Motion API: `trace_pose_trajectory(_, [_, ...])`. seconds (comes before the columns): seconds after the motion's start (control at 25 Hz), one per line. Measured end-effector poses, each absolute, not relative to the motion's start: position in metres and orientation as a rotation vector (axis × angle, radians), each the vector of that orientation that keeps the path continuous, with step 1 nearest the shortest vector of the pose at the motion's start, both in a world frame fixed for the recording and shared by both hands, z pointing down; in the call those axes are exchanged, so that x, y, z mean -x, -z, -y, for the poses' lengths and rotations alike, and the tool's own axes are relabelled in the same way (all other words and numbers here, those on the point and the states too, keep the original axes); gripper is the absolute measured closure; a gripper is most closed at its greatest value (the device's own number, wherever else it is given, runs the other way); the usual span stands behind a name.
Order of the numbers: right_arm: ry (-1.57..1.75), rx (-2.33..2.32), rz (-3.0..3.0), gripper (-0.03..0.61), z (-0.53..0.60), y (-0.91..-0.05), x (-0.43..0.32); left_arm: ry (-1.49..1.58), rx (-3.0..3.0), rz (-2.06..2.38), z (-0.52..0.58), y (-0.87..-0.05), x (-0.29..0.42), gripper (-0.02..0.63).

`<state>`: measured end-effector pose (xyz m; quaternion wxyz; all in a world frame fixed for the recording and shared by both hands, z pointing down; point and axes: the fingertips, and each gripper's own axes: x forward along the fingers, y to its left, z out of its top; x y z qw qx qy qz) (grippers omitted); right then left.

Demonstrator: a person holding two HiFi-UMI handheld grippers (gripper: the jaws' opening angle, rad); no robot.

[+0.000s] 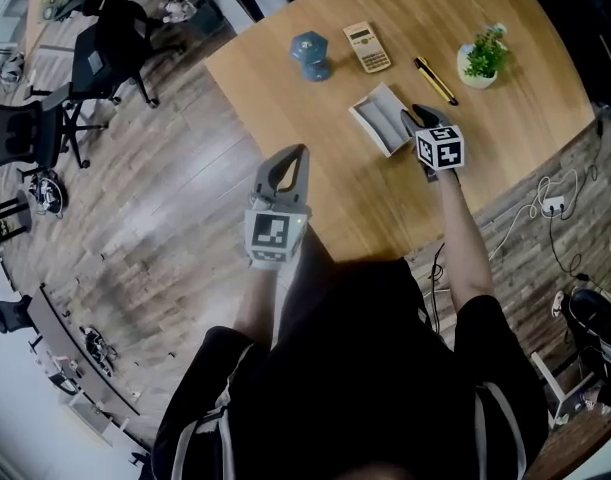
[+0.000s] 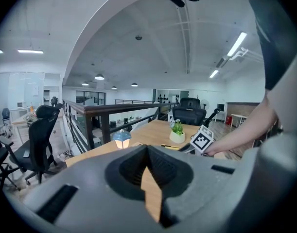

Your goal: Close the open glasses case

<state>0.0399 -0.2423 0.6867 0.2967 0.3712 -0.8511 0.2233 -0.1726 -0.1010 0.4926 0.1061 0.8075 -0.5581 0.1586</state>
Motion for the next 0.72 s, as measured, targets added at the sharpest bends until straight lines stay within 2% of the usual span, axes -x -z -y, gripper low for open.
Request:
trace_pose_trajectory(0.44, [-0.62, -0.911, 2.216, 0.439, 0.242, -0.715, -0.029, -0.474, -2.339, 1.661, 0.089, -0.496, 0.186, 0.615])
trace_pose_trajectory(0.48, [-0.61, -0.921, 2.213, 0.446, 0.242, -0.714, -0.031, -0.477, -2.339, 1.661, 0.089, -0.497, 0.186, 0.615])
trace_pose_trajectory(0.56, [-0.541, -0.96, 2.206, 0.528, 0.245, -0.71, -0.034, -0.481, -2.341, 1.661, 0.09, -0.497, 0.186, 0.615])
trace_pose_trajectory(0.72, [-0.195, -0.941, 2.121, 0.549, 0.242, -0.697, -0.028, -0.486, -2.342, 1.655, 0.09, -0.498, 0.186, 0.615])
